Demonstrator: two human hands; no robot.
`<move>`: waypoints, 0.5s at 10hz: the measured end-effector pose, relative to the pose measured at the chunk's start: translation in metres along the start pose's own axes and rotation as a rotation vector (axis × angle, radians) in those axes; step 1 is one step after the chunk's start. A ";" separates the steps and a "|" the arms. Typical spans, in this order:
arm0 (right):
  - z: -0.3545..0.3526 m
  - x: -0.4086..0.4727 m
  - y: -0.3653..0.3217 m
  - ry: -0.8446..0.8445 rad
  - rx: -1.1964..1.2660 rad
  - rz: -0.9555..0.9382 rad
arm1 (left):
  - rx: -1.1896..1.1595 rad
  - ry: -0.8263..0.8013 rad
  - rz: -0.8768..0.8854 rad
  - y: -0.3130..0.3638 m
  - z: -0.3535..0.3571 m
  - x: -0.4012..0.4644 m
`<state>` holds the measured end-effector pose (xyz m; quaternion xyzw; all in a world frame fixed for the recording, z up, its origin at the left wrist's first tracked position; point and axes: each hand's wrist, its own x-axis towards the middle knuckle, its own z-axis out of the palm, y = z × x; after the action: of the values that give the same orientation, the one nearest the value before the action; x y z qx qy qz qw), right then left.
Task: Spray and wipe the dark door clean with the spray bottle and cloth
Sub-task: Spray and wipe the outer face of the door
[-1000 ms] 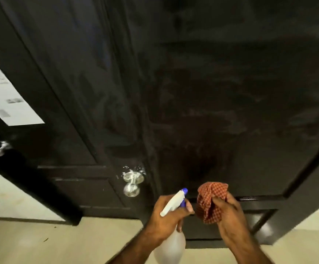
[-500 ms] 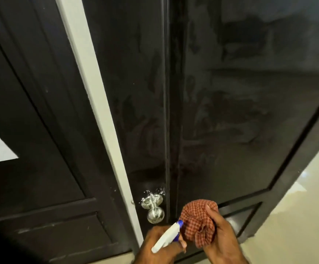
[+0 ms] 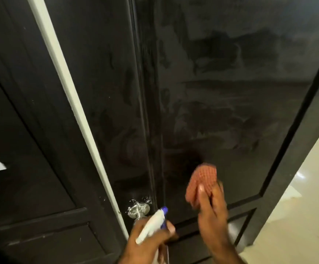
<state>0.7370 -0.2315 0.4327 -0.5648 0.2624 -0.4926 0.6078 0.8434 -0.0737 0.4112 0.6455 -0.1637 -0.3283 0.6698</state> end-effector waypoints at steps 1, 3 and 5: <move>0.054 0.044 -0.014 -0.114 -0.255 -0.633 | 0.046 0.083 0.120 0.066 0.022 -0.050; 0.101 0.045 0.022 -0.484 -0.602 -0.975 | 0.093 0.319 0.244 0.103 -0.007 -0.060; 0.040 0.077 0.054 -0.732 -0.942 -1.322 | 0.105 0.400 0.252 0.106 -0.031 -0.083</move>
<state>0.8173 -0.2897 0.4089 -0.9142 -0.1525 -0.3721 -0.0504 0.8270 -0.0011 0.5276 0.7062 -0.1242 -0.0987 0.6900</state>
